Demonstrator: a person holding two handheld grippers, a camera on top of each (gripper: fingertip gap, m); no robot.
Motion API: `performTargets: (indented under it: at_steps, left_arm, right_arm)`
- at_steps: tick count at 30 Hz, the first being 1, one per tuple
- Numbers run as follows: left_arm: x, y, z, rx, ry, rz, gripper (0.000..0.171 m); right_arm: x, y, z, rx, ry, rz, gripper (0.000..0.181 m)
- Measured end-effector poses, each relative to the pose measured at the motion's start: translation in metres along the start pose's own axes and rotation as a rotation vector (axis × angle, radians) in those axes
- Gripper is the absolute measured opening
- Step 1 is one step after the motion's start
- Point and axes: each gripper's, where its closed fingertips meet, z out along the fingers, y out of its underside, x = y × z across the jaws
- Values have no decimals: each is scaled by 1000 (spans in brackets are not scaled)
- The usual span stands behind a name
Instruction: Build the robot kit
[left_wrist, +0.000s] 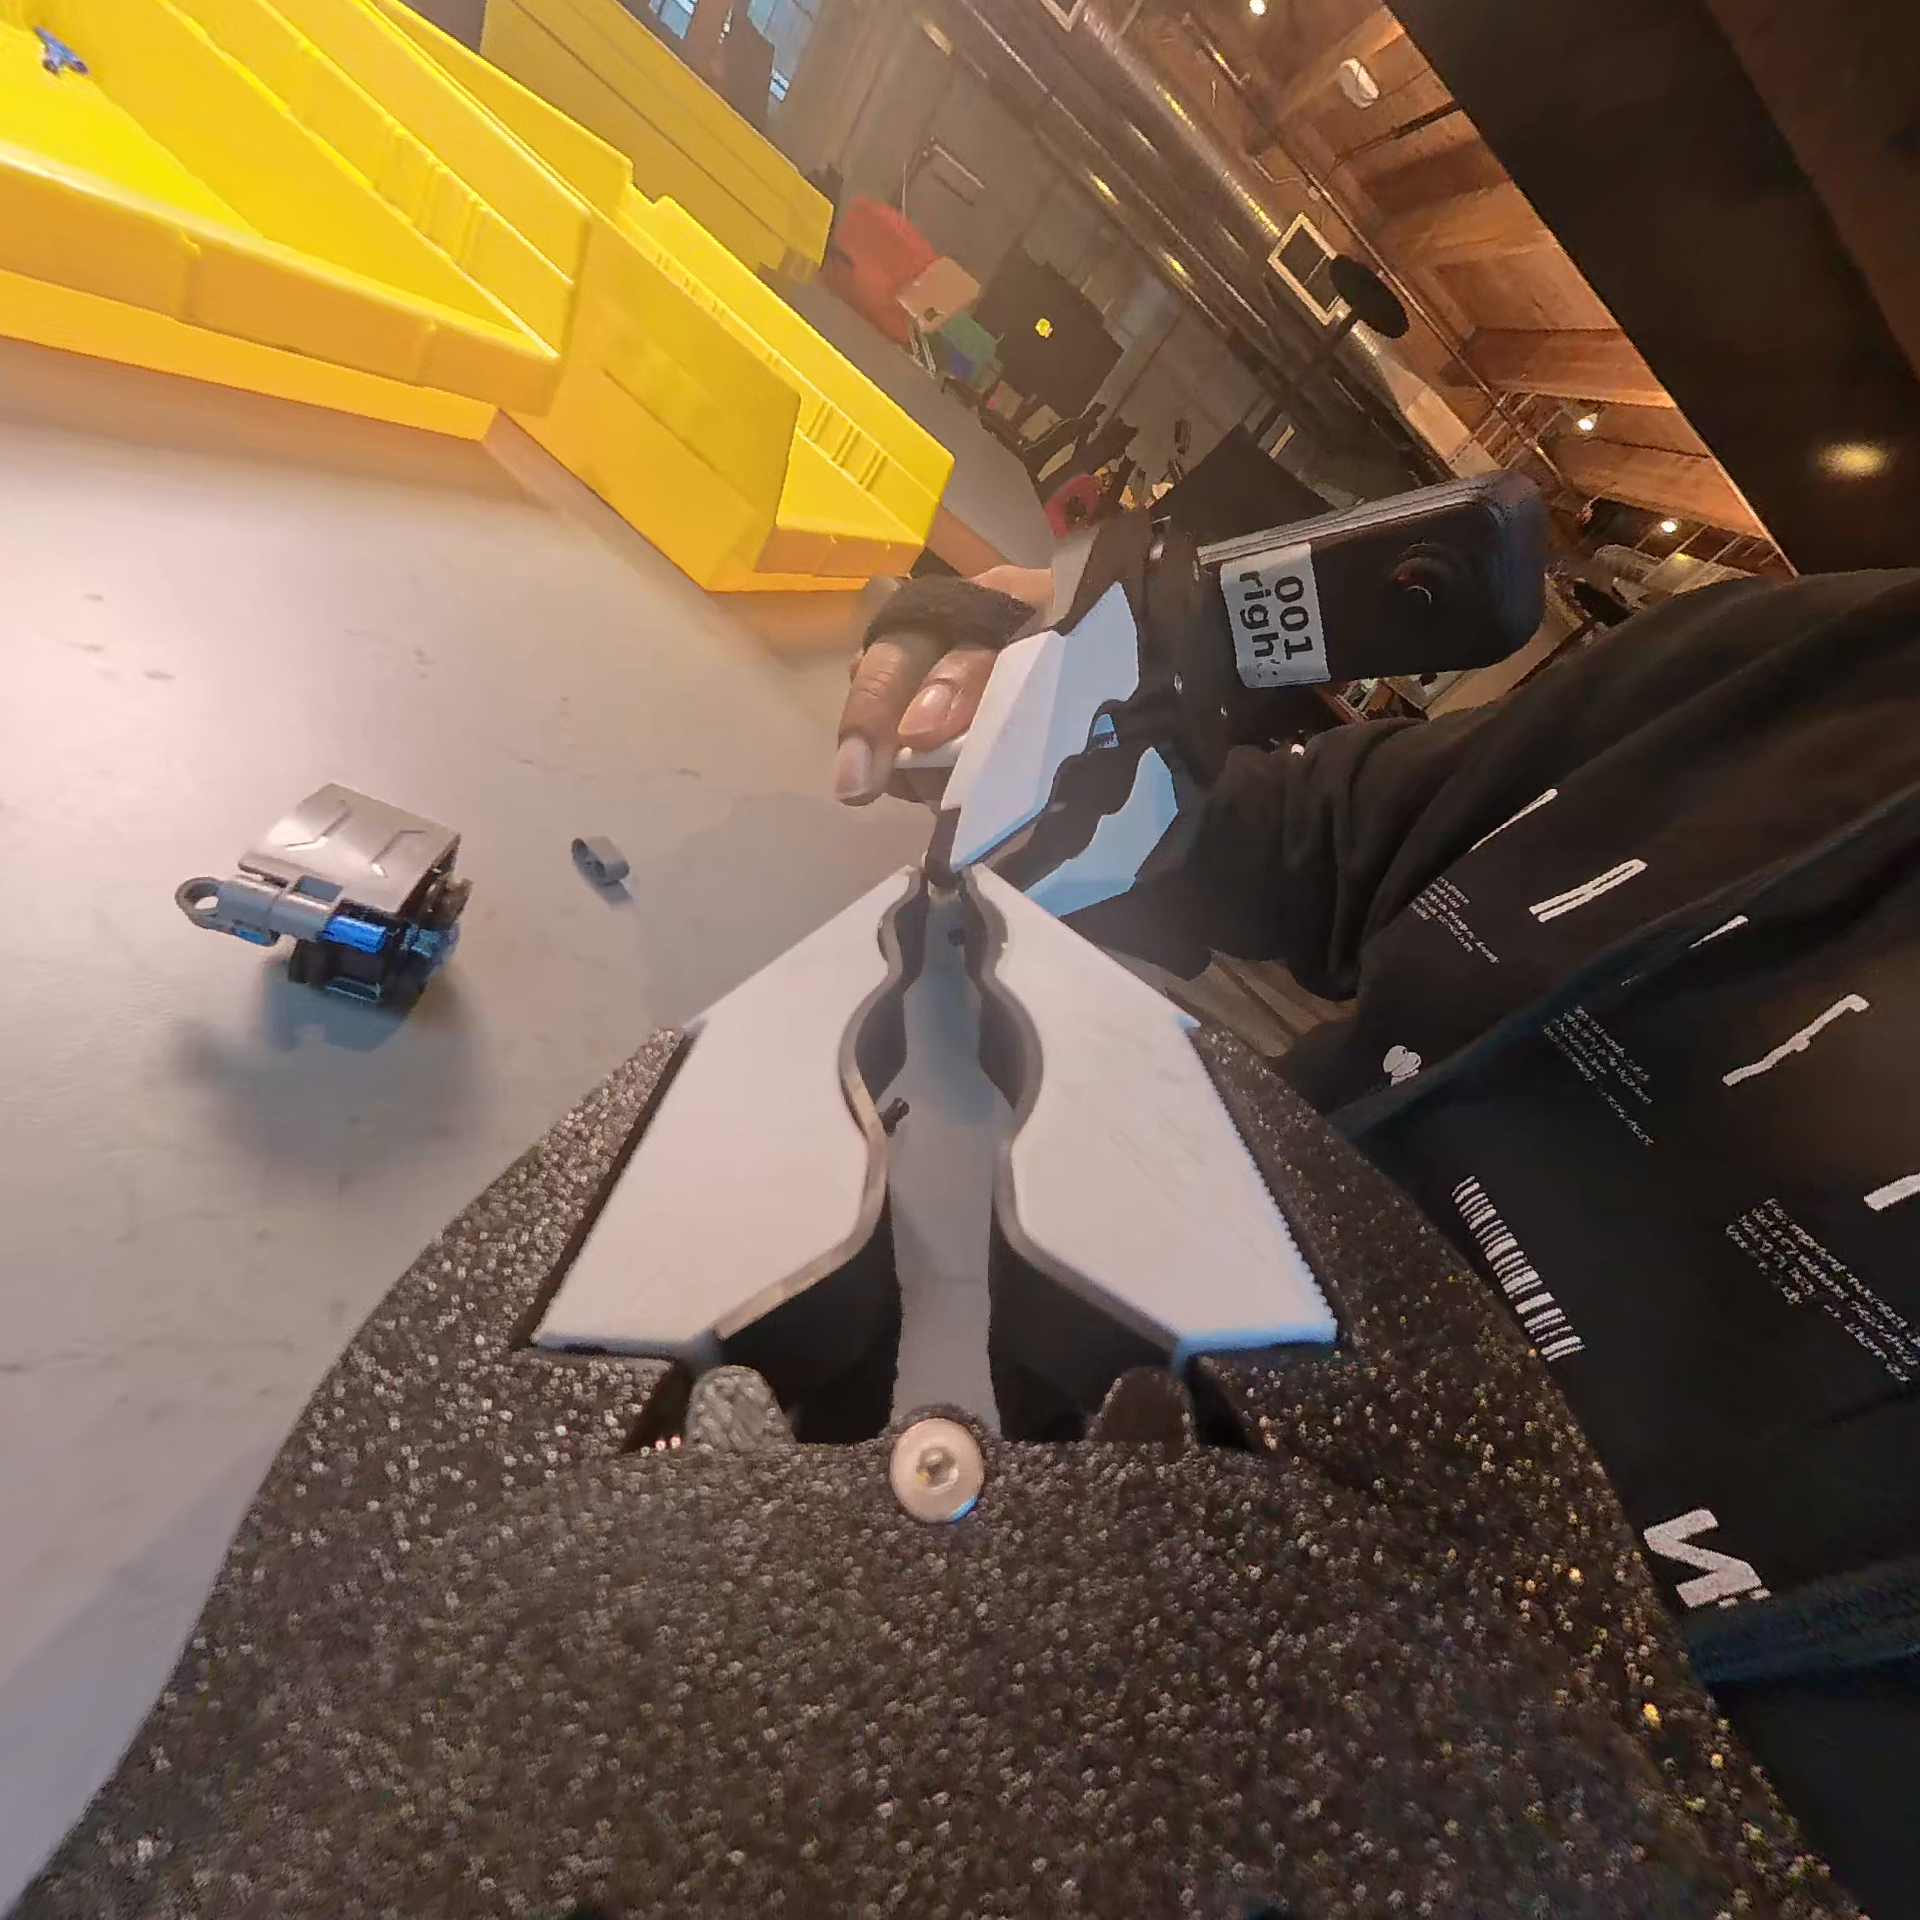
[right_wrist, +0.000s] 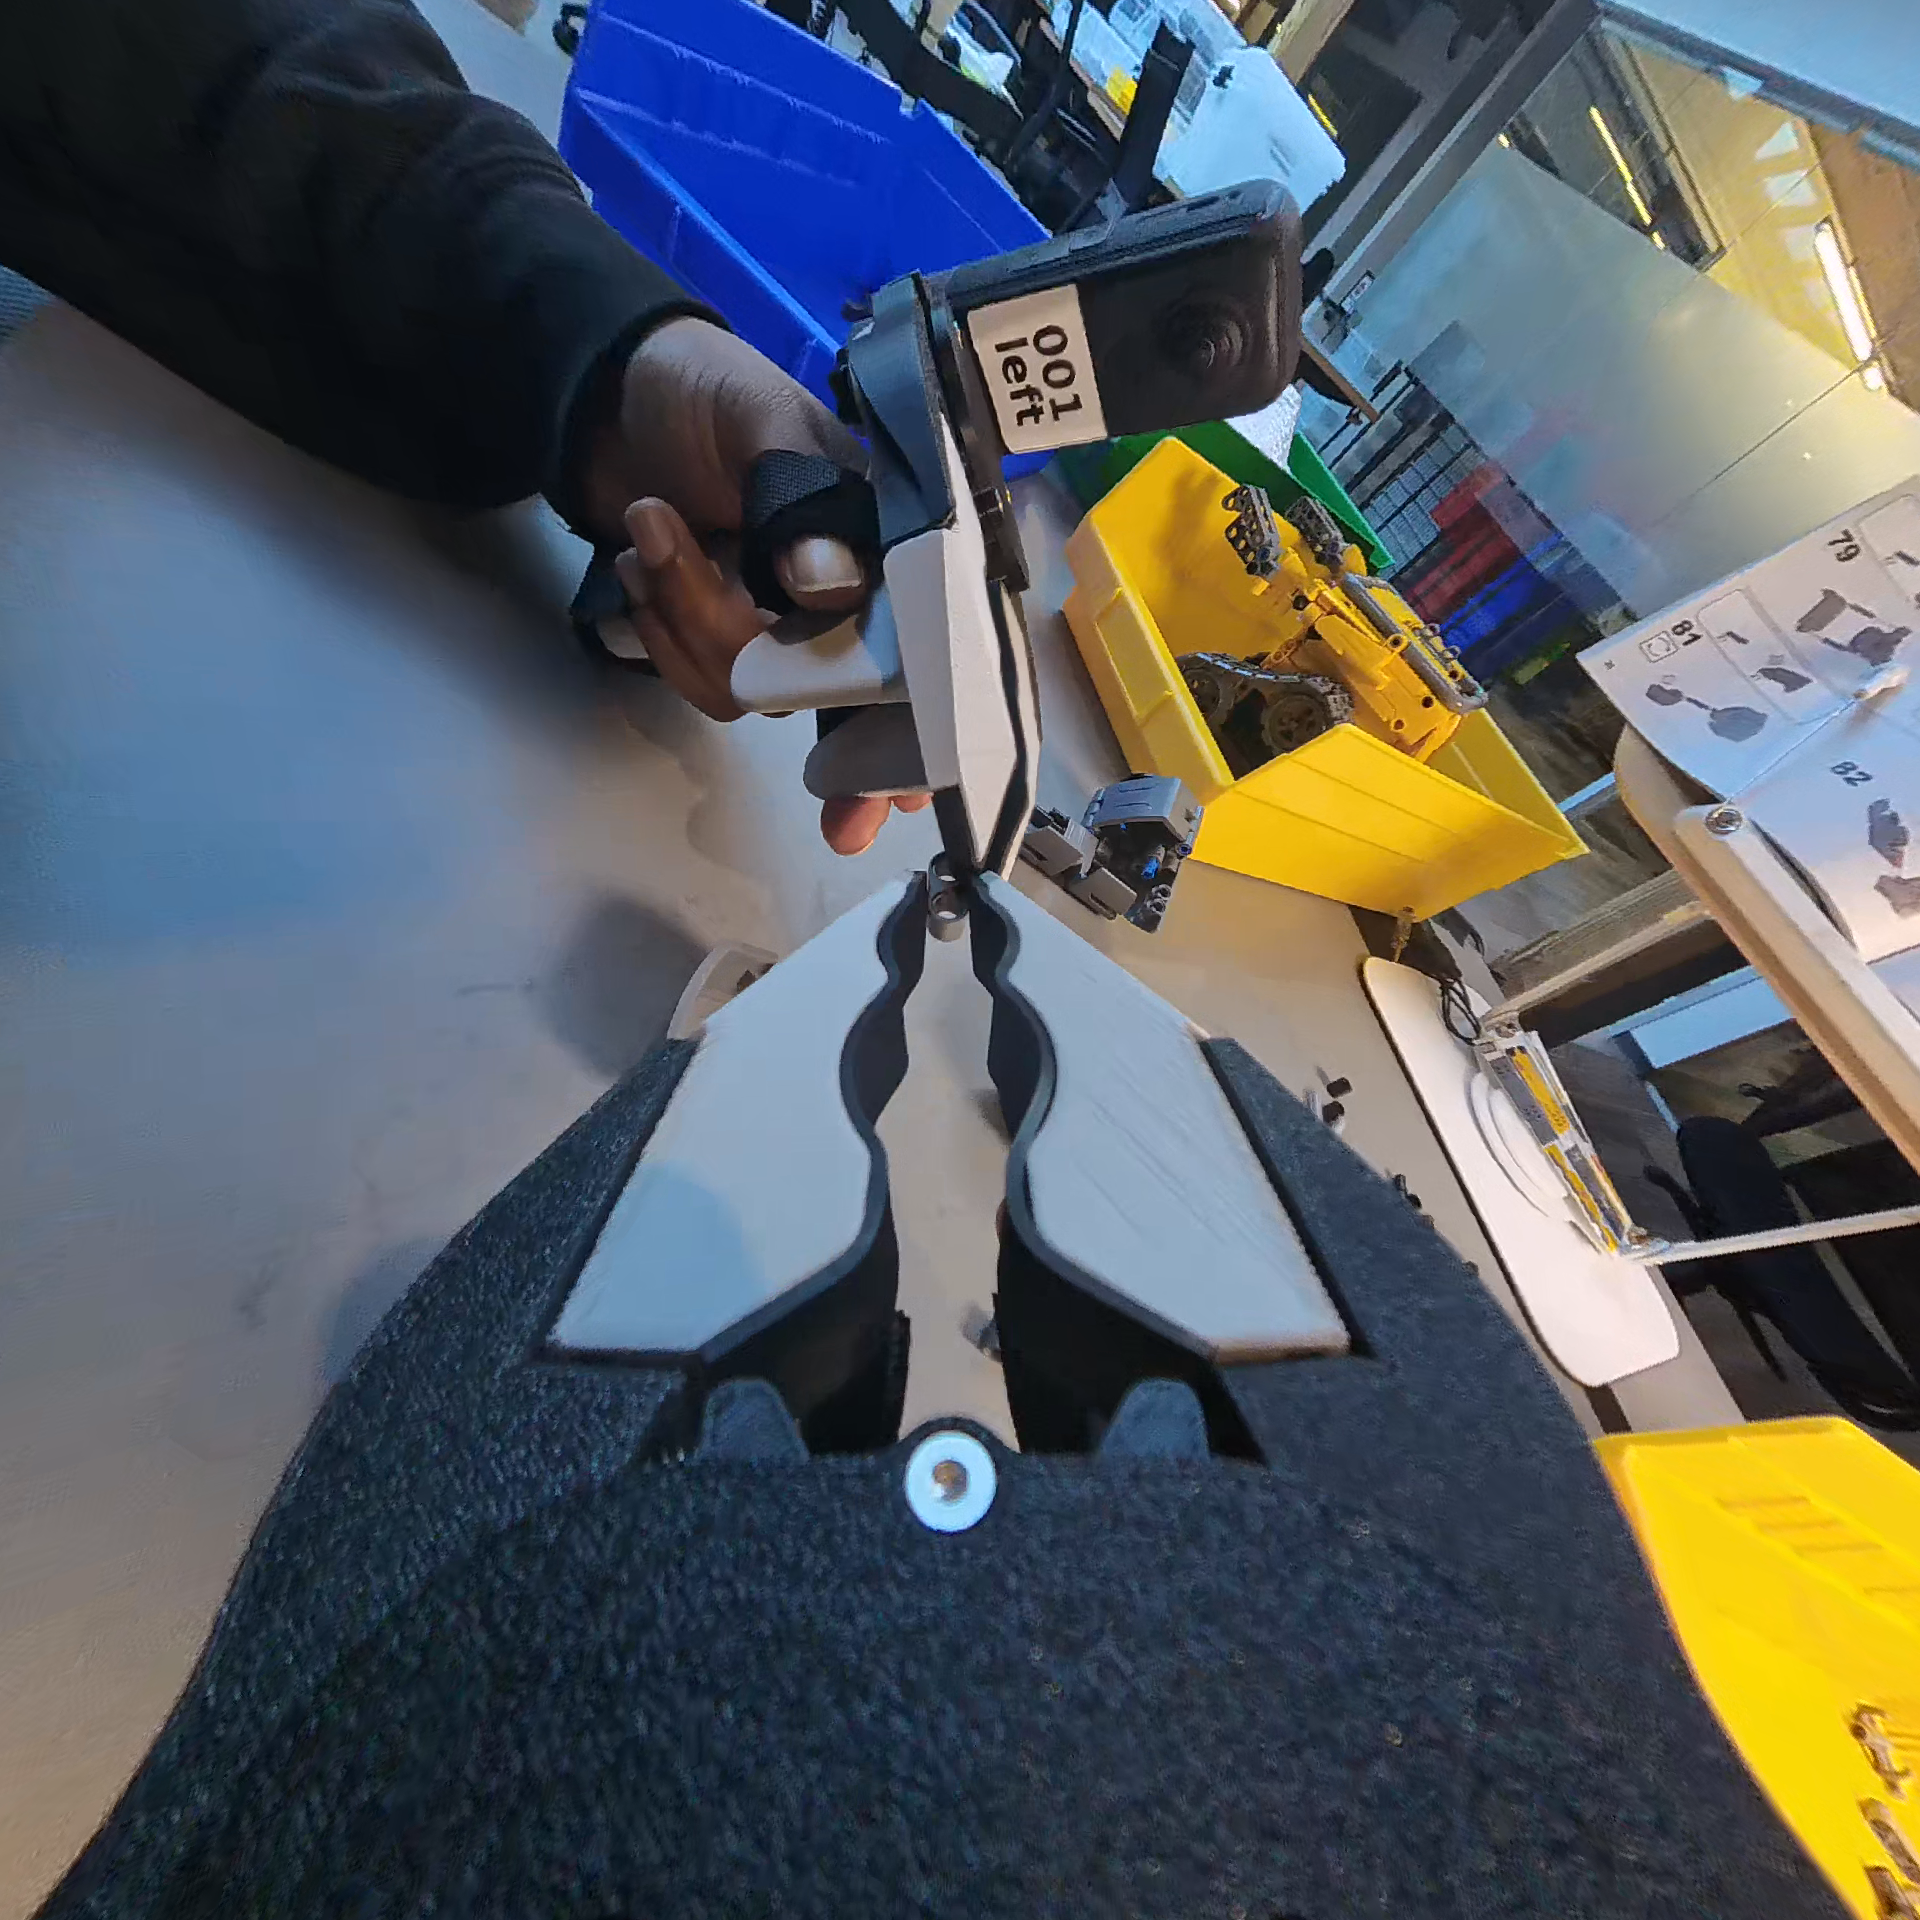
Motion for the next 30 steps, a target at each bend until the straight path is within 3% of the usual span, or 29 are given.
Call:
performTargets:
  at_steps: [21, 30]
  left_arm:
    - [7, -22, -13, 128, 47, -24, 0]
    - [14, -20, -6, 111, 54, 29, 0]
  right_arm:
    - [20, -13, -10, 162, 33, 214, 9]
    - [12, -17, -4, 158, -11, 258, 8]
